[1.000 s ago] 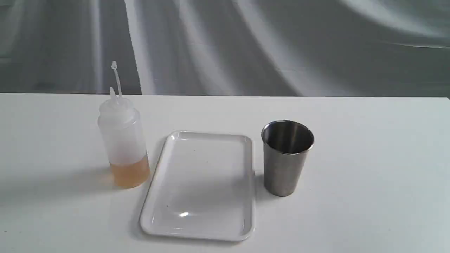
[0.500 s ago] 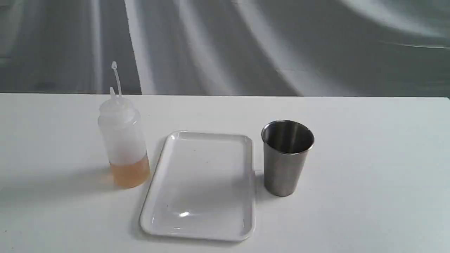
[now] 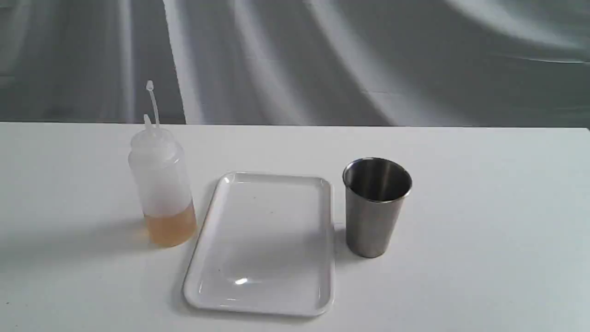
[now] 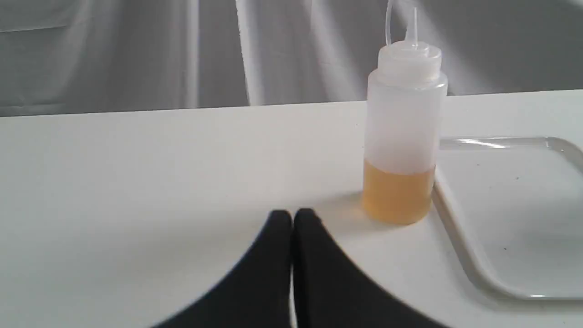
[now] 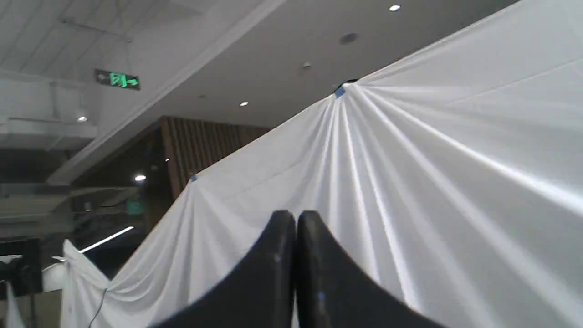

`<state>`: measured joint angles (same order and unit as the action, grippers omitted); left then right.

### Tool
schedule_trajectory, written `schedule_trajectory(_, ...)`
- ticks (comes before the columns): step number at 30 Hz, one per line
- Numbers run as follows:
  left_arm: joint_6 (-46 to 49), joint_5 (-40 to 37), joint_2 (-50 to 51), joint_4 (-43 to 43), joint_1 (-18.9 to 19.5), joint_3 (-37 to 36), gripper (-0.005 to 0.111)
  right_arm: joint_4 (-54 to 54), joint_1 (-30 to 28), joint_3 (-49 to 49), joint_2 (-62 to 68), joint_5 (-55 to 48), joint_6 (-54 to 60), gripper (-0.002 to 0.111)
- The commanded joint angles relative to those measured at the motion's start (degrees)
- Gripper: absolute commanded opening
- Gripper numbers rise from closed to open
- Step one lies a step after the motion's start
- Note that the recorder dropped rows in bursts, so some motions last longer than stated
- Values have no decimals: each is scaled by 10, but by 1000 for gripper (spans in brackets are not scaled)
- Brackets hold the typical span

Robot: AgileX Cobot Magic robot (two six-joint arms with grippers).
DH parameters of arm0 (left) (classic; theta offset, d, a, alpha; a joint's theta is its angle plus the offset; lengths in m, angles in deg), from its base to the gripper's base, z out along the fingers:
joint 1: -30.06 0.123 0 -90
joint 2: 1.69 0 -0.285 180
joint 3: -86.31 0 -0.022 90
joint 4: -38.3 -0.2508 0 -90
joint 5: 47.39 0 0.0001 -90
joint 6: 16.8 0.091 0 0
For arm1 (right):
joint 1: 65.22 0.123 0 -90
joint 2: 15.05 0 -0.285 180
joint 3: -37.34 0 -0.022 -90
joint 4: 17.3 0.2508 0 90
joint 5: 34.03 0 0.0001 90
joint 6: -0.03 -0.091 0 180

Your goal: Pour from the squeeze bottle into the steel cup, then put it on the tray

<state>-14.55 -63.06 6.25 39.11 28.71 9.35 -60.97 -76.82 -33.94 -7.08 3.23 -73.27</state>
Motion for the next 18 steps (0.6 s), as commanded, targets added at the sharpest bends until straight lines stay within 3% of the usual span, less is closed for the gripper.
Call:
schedule_trajectory(1,-3,4,-1,1,1,-3,0,-84,-3,46,-2,6,-80,0)
schedule_trajectory(9,-3,4,-1,1,1,-3,0,-187,-3,195,-2,-96,-295,0)
schedule_trajectory(13,-2,4,-1,1,1,-3,0,-280,-3,288,13,-112,-386,0)
schedule_trajectory(18,-2,4,-1,1,1,-3,0,-312,-3,380,66,-114,-463,0)
